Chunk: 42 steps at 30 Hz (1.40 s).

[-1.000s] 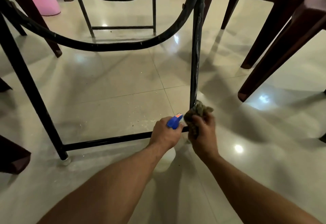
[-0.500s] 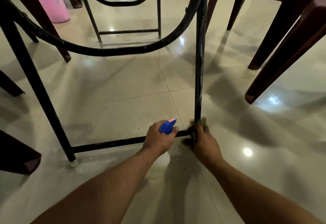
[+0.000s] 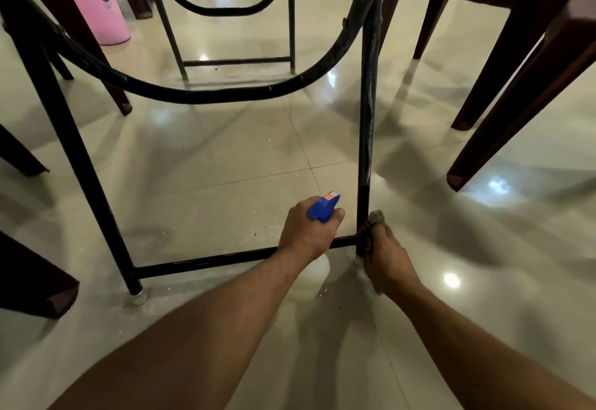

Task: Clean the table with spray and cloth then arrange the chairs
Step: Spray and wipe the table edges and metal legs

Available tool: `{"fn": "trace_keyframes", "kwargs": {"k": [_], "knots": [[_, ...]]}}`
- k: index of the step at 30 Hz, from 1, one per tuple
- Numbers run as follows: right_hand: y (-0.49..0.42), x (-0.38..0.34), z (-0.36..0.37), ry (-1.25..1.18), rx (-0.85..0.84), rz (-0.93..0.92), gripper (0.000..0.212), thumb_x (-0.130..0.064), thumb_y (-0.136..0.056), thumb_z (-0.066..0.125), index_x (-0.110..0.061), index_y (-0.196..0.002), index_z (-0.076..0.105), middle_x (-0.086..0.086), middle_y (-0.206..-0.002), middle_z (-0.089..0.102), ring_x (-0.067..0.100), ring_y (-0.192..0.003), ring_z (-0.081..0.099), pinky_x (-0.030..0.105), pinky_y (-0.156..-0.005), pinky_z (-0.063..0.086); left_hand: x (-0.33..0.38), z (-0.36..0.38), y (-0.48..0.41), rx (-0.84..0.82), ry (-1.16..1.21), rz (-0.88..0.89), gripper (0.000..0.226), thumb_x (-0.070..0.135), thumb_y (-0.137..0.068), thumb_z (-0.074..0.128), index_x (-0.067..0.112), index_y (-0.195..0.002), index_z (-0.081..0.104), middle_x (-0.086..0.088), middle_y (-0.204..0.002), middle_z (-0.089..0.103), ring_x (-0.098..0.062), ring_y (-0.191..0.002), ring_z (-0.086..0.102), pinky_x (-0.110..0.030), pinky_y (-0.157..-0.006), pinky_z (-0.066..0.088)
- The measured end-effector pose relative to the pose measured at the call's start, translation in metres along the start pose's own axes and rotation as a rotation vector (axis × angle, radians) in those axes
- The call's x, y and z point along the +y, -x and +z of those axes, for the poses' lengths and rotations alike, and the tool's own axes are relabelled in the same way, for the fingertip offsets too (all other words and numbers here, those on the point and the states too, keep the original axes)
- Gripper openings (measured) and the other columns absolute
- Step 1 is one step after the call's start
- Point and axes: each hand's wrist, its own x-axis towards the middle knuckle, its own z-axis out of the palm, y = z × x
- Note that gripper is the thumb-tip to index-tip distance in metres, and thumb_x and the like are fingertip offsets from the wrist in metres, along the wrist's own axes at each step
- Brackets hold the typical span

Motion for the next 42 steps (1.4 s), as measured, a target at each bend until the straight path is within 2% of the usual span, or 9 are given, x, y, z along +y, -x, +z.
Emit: {"fn": "trace_keyframes", "kwargs": {"k": [3,8,15,21,23,27,33,36,42], "knots": [[0.004,-0.018,-0.031,-0.155,0.293,-0.171,0.044,-0.002,-0.091,0.060,-0.014,-0.132,0.049,0.007,-0.158,0.021,0.033,-0.129,0.050,0.045,-0.099,0.054,0.014,0.000,-0.003,0.030,0.007,0.039,0.033,0.040,-0.088,0.069,0.010,-0.079,0.062,-0.013,-0.074,0.067,-0.039,-0.067,0.065,-0.051,-0.061,0.058],[-0.026,-0.068,-0.081,-0.155,0.665,-0.435,0.026,-0.003,-0.085,0.063,-0.009,-0.111,0.066,0.011,-0.139,0.041,0.031,-0.126,0.047,0.038,-0.101,0.049,0.036,-0.002,-0.009,0.105,0.077,0.032,0.026,0.028,-0.091,0.069,0.009,-0.075,0.060,-0.007,-0.060,0.057,-0.042,-0.064,0.064,-0.052,-0.058,0.058],[-0.005,-0.018,-0.037,0.135,0.251,-0.347,0.031,-0.013,-0.086,0.074,-0.020,-0.116,0.072,0.009,-0.134,0.050,0.030,-0.123,0.045,0.048,-0.088,0.056,0.049,-0.016,-0.006,0.147,0.084,0.113,0.035,0.039,-0.091,0.068,0.010,-0.075,0.056,-0.018,-0.069,0.061,-0.042,-0.064,0.063,-0.052,-0.061,0.055],[-0.059,-0.101,-0.101,0.054,0.665,-0.511,0.039,-0.004,-0.084,0.071,-0.016,-0.120,0.070,0.013,-0.147,0.043,0.040,-0.134,0.036,0.043,-0.088,0.053,0.042,-0.018,-0.007,0.144,0.081,0.073,0.025,0.028,-0.093,0.070,0.007,-0.084,0.060,-0.019,-0.073,0.062,-0.044,-0.066,0.062,-0.050,-0.058,0.058],[-0.060,-0.093,-0.102,0.217,0.602,-0.560,0.044,-0.007,-0.078,0.078,-0.016,-0.121,0.070,0.010,-0.148,0.041,0.037,-0.139,0.029,0.049,-0.088,0.056,0.040,-0.020,-0.004,0.121,0.095,0.055,0.022,0.025,-0.093,0.070,0.007,-0.084,0.060,-0.017,-0.070,0.061,-0.044,-0.063,0.061,-0.043,-0.055,0.056],[-0.042,-0.047,-0.083,0.523,0.337,-0.808,0.038,-0.018,-0.071,0.087,-0.020,-0.108,0.077,0.002,-0.125,0.062,0.029,-0.127,0.044,0.044,-0.092,0.055,0.045,-0.028,-0.009,0.140,0.069,0.101,0.033,0.034,-0.092,0.071,0.005,-0.080,0.061,-0.019,-0.073,0.064,-0.042,-0.063,0.063,-0.045,-0.057,0.055],[-0.055,-0.100,-0.122,0.126,0.619,-0.716,0.039,-0.005,-0.085,0.072,-0.013,-0.123,0.069,0.015,-0.138,0.050,0.037,-0.131,0.036,0.045,-0.093,0.054,0.073,-0.038,-0.019,0.150,0.163,0.127,0.022,0.022,-0.095,0.068,0.002,-0.089,0.065,-0.019,-0.069,0.059,-0.030,-0.055,0.059,-0.019,-0.043,0.047],[-0.075,-0.139,-0.163,0.019,0.787,-0.661,0.041,-0.002,-0.089,0.066,-0.014,-0.128,0.063,0.020,-0.144,0.043,0.042,-0.134,0.036,0.039,-0.101,0.044,0.081,-0.040,-0.020,0.121,0.209,0.173,0.012,0.017,-0.098,0.064,0.020,-0.086,0.064,-0.009,-0.059,0.054,-0.023,-0.050,0.059,-0.017,-0.045,0.047],[-0.055,-0.105,-0.116,0.150,0.583,-0.510,0.039,-0.019,-0.082,0.079,-0.017,-0.120,0.067,0.016,-0.140,0.045,0.040,-0.126,0.038,0.046,-0.087,0.055,0.083,-0.047,-0.016,0.148,0.200,0.148,0.027,0.026,-0.096,0.066,0.001,-0.088,0.065,-0.023,-0.074,0.064,-0.019,-0.048,0.059,-0.014,-0.045,0.046]]}}
